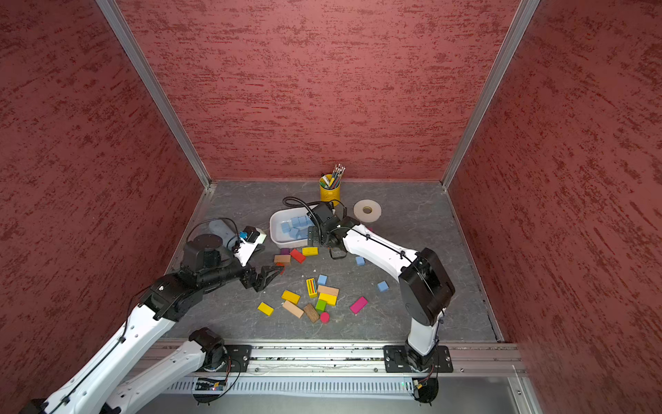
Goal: Pick out the blue building blocks
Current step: Pick up the building block from the center of the board.
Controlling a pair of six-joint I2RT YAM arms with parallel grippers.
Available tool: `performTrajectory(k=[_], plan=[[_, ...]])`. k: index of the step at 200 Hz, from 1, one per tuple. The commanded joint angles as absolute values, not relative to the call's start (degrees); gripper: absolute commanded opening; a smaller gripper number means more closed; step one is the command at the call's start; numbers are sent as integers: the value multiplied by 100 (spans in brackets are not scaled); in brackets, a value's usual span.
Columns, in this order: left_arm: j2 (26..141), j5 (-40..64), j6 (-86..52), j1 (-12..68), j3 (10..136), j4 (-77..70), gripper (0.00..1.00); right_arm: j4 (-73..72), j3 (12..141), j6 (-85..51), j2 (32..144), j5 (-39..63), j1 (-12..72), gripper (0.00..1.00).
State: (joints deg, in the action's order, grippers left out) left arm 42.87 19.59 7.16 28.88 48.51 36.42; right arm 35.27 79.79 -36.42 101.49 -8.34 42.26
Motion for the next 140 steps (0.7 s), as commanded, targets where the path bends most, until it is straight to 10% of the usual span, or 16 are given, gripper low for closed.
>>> performTrajectory(k=[1, 140], plan=[[4272, 2141, 732, 2858, 4781, 3661, 100, 3190, 7531, -4067, 9881, -615, 4231, 84], [4307, 2364, 758, 2846, 4781, 3652, 99, 3255, 6583, -5186, 9937, -819, 4976, 63]])
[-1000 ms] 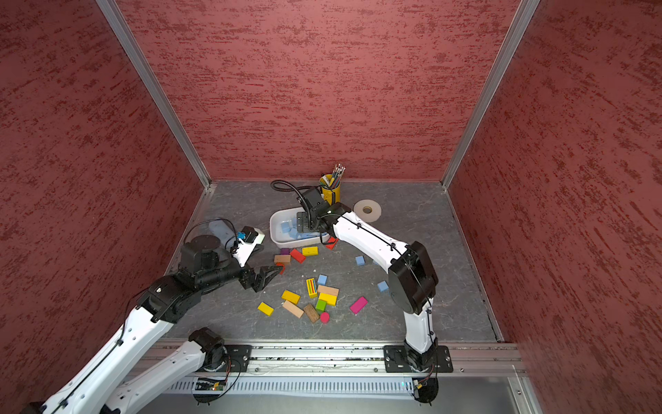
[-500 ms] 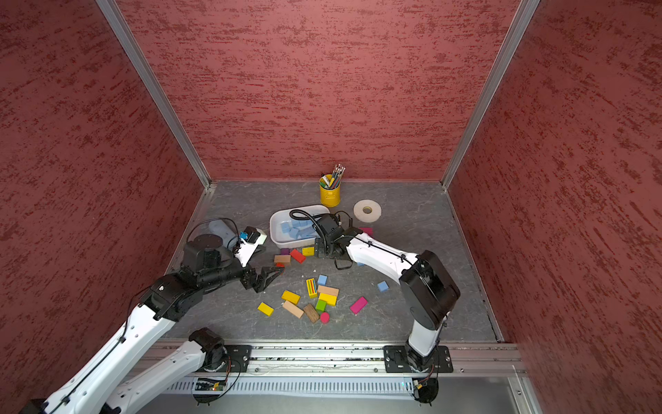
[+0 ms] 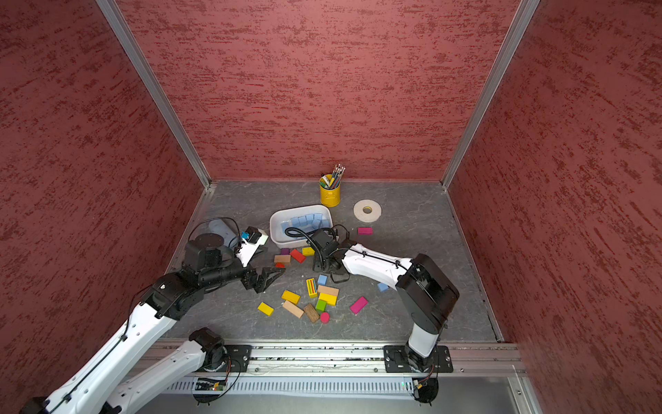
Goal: Pick out the blue building blocks
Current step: Pick up the building block from the center of the board.
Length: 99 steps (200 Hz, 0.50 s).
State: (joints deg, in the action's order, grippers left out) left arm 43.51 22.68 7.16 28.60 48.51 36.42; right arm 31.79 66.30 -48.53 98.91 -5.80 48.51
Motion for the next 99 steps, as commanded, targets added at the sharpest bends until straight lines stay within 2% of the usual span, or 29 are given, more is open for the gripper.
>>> performTrajectory(k=[1, 99], plan=[[4307, 2364, 757, 2842, 4781, 3650, 99, 3258, 6583, -5190, 9943, -823, 4975, 63], [4300, 2418, 766, 2840, 4790, 3622, 100, 3502, 6582, -5479, 10212, -1109, 5255, 56]])
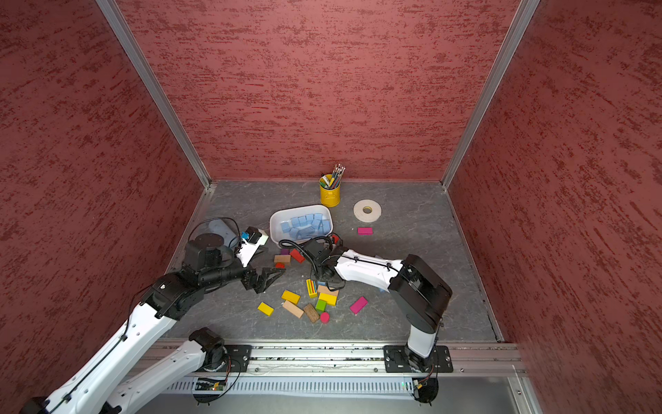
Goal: Pick out the blue building blocks
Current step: Pick up the building block from the center of the board.
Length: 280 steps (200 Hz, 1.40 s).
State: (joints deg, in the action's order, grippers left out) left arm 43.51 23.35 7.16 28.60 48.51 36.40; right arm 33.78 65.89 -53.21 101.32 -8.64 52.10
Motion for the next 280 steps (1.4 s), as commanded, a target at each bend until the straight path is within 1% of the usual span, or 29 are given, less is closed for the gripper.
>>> performTrajectory(k=[1, 161, 227, 280], plan=[[4299, 2417, 765, 2839, 4790, 3626, 100, 3500, 6582, -5477, 10221, -1108, 5256, 56], [4271, 2448, 770, 2839, 4791, 3630, 100, 3550, 6859, -5440, 10666, -1141, 5418, 51], [4274, 2443, 769, 2843, 4790, 3638, 100, 3708, 6978, -5388, 10811, -1311, 5449, 42], [4264, 2426, 770, 2843, 4790, 3645, 100, 3779, 7047, -5300, 10846, -1396, 5449, 32]])
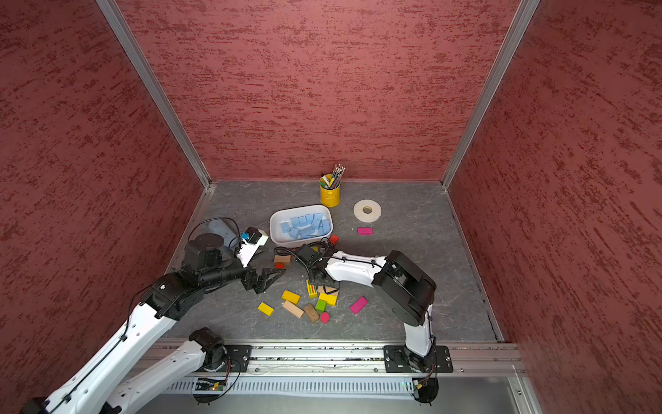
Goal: Pick out the blue building blocks
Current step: Pick up the building block from the center of the board.
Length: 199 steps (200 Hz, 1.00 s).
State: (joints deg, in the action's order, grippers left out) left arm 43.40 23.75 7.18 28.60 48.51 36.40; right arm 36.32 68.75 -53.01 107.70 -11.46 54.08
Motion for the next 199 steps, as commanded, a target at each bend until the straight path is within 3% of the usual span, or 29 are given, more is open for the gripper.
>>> performTrajectory(k=[1, 105, 199], plan=[[4268, 2426, 772, 2846, 4795, 3646, 100, 3779, 7043, -5295, 10846, -1397, 5449, 31], [4229, 2417, 771, 2848, 4790, 3645, 100, 4005, 7450, -5025, 10768, -1777, 5449, 25], [4010, 2228, 764, 2848, 4755, 3604, 100, 4251, 8890, -4277, 11193, -2078, 5183, 25]])
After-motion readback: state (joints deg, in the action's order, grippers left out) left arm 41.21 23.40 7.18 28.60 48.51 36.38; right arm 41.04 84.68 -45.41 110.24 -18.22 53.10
